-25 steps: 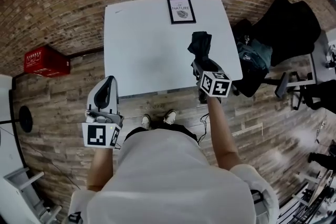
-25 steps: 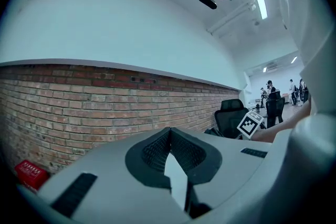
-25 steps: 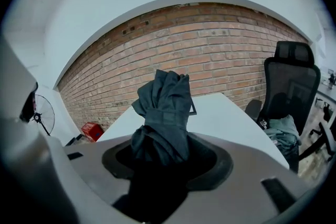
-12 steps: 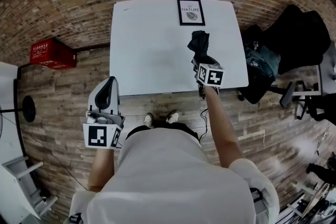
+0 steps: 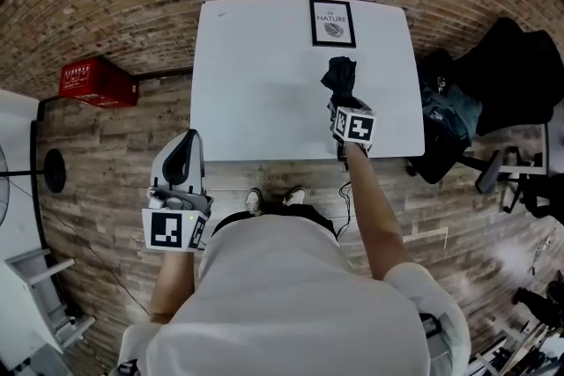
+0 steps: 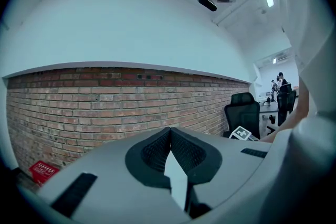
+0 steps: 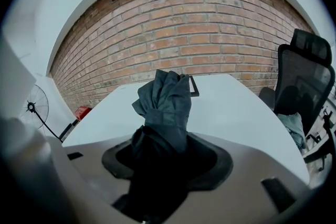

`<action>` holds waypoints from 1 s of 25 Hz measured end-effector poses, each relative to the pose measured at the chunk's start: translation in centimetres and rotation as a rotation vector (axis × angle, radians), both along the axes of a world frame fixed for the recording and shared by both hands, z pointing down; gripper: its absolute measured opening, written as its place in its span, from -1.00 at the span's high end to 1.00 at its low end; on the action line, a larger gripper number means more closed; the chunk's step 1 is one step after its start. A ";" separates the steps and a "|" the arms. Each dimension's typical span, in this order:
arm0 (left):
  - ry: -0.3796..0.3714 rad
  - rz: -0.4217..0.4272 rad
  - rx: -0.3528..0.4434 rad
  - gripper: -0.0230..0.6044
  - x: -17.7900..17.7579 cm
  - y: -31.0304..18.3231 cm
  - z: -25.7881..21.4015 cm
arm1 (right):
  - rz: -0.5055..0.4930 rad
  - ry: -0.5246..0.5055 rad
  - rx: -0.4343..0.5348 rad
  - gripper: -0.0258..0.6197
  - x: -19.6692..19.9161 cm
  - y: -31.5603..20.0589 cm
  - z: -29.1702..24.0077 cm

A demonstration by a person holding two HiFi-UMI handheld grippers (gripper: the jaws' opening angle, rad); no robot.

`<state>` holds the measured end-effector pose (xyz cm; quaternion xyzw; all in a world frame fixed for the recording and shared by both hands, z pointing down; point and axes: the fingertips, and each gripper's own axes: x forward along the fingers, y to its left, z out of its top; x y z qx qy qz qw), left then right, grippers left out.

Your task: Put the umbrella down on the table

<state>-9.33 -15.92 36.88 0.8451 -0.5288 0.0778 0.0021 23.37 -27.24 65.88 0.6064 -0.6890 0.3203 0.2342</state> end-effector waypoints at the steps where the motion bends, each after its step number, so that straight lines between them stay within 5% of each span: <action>1: -0.003 -0.004 -0.003 0.85 0.0 0.0 0.0 | -0.001 0.000 -0.007 0.19 0.0 -0.1 0.4; 25: -0.012 -0.054 -0.024 0.85 -0.9 0.7 0.0 | 0.007 0.021 -0.108 0.18 0.3 -1.6 4.8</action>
